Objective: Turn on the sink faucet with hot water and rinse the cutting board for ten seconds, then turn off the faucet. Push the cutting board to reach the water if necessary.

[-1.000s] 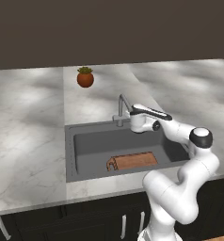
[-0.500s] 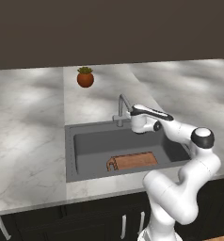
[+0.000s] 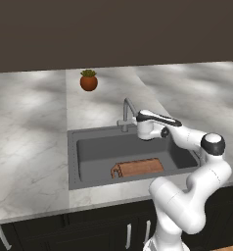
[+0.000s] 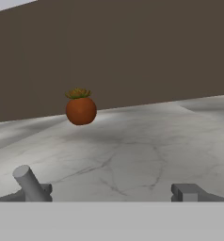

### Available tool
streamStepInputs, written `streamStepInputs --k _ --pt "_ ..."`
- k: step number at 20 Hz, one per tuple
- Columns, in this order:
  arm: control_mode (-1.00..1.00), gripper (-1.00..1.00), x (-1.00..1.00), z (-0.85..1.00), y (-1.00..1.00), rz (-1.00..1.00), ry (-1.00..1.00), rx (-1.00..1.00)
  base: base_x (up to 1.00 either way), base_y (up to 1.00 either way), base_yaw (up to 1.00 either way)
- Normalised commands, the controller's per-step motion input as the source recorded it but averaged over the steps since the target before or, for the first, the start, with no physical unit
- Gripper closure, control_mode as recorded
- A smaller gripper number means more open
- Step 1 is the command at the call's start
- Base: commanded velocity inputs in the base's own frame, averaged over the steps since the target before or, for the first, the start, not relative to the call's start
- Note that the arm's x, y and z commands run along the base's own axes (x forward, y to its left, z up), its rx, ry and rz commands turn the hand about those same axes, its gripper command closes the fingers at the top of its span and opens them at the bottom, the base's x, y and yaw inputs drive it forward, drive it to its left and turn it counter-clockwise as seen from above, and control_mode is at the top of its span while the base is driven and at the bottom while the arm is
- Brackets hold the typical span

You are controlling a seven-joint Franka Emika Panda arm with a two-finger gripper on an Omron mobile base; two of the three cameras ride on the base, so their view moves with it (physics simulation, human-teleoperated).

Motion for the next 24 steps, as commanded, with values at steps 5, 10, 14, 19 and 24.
streamStepInputs --k 5,10,14,19,24 --pt "-1.0 -1.0 -0.06 0.0 -0.33 0.0 0.0 0.0 0.0 0.0 0.0" --pt "-1.0 -1.0 0.0 0.0 -0.46 0.0 0.0 0.0 0.0 0.0 0.0" --pt "-1.0 -1.0 0.0 0.0 -0.56 0.0 0.0 0.0 0.0 0.0 0.0" --pt "-1.0 -1.0 0.0 0.0 -0.59 0.0 0.0 0.0 0.0 0.0 0.0" --pt "-1.0 -1.0 0.0 0.0 -0.61 0.0 0.0 0.01 0.0 0.0 0.0"
